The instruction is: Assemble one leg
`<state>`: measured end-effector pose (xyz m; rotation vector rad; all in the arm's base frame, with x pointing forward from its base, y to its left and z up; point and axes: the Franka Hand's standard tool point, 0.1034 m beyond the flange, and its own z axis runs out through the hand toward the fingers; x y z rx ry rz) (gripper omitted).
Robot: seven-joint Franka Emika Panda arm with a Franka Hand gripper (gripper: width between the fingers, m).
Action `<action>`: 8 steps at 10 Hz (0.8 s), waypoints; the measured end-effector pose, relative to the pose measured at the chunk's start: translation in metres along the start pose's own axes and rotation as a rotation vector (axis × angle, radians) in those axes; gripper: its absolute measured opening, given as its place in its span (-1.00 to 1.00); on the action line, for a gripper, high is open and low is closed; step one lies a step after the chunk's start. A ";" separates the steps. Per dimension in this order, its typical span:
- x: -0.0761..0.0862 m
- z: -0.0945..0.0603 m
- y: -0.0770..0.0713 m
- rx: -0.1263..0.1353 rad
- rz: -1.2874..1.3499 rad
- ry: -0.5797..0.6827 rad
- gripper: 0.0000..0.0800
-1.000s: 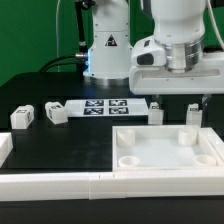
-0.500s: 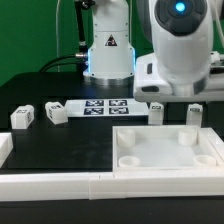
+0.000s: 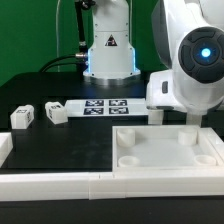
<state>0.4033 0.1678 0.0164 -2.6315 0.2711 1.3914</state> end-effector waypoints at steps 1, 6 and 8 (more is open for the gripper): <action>0.000 0.004 -0.001 -0.004 0.007 -0.002 0.62; 0.002 0.014 0.000 -0.010 0.010 0.003 0.07; 0.002 0.014 0.000 -0.009 0.010 0.003 -0.28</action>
Offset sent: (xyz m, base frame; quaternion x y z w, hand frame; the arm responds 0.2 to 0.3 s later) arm -0.0088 -0.0011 -0.0107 -0.0087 0.0203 0.0053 0.9997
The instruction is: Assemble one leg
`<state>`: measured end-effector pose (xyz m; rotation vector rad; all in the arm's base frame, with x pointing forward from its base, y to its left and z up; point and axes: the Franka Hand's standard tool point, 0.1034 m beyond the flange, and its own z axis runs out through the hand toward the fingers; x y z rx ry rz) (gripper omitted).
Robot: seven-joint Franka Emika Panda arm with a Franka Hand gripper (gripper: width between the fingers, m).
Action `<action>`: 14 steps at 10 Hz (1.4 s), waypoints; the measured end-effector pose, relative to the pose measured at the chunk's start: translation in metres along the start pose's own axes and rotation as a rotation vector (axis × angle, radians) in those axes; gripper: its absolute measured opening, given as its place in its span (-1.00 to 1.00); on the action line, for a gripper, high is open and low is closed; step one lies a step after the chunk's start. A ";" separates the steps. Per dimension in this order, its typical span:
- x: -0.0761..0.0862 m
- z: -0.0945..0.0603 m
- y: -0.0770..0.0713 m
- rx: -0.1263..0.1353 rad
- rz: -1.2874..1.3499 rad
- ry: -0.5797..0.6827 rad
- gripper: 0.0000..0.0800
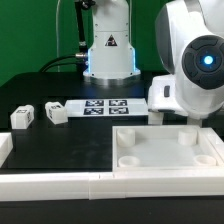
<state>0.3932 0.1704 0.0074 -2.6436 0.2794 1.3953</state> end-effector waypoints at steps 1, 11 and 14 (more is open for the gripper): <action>0.000 0.000 0.000 0.000 0.000 0.000 -0.28; -0.048 -0.063 0.003 0.000 -0.019 -0.045 -0.27; -0.036 -0.068 -0.003 0.019 -0.024 0.069 -0.27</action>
Offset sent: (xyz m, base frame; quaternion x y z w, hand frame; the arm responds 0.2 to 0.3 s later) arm 0.0000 0.0000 0.0000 0.0000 0.0000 0.0000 1.0000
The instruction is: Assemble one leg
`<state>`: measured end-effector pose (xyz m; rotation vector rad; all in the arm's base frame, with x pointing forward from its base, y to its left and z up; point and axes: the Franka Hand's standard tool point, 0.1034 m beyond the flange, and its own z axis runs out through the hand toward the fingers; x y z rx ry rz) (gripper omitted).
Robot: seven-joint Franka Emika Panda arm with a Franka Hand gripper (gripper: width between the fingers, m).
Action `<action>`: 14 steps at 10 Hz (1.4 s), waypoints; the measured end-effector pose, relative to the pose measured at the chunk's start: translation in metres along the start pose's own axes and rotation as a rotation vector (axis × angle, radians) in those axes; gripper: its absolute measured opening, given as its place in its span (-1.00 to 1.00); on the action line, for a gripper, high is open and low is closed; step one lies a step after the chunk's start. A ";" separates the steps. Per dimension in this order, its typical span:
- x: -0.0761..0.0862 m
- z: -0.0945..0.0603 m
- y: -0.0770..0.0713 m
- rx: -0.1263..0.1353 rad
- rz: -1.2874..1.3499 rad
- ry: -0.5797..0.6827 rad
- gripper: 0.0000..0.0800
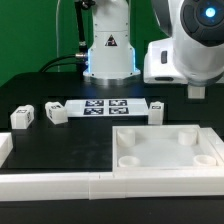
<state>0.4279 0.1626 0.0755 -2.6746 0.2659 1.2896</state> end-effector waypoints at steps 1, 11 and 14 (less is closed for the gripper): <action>-0.002 -0.002 -0.001 0.006 0.000 0.089 -0.27; 0.013 -0.069 -0.007 0.049 -0.152 1.039 -0.27; 0.032 -0.099 0.007 -0.033 -0.285 1.039 -0.27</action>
Offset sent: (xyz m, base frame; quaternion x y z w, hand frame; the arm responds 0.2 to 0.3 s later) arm 0.0326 -0.0370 0.0308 -0.0449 0.1529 -0.0808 0.9839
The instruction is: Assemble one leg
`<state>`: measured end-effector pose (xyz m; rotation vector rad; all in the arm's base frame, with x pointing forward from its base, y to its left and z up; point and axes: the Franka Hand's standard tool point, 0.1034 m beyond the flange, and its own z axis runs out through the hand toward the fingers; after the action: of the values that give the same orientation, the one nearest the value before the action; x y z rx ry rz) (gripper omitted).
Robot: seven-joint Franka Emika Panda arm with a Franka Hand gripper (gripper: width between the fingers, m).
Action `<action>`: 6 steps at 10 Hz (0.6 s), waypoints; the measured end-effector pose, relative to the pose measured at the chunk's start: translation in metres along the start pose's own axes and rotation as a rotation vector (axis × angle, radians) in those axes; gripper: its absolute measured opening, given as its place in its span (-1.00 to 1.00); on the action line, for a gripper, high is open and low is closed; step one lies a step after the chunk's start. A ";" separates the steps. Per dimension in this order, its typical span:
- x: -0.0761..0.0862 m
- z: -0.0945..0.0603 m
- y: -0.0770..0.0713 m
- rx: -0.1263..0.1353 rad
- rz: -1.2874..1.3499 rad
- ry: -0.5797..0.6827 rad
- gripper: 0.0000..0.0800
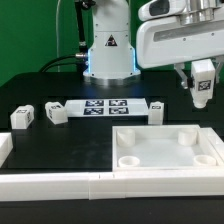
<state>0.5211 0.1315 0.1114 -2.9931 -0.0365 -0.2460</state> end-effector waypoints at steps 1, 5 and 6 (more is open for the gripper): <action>0.010 -0.001 0.006 -0.001 -0.050 0.012 -0.27; 0.027 0.001 0.015 -0.010 -0.102 0.097 -0.27; 0.031 0.000 0.017 -0.018 -0.102 0.150 -0.27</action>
Offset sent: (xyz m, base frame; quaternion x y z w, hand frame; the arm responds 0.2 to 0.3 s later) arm 0.0000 0.0000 0.0000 0.0000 0.0899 0.0000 0.9960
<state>0.5523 0.1148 0.1140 -2.9848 -0.1721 -0.4833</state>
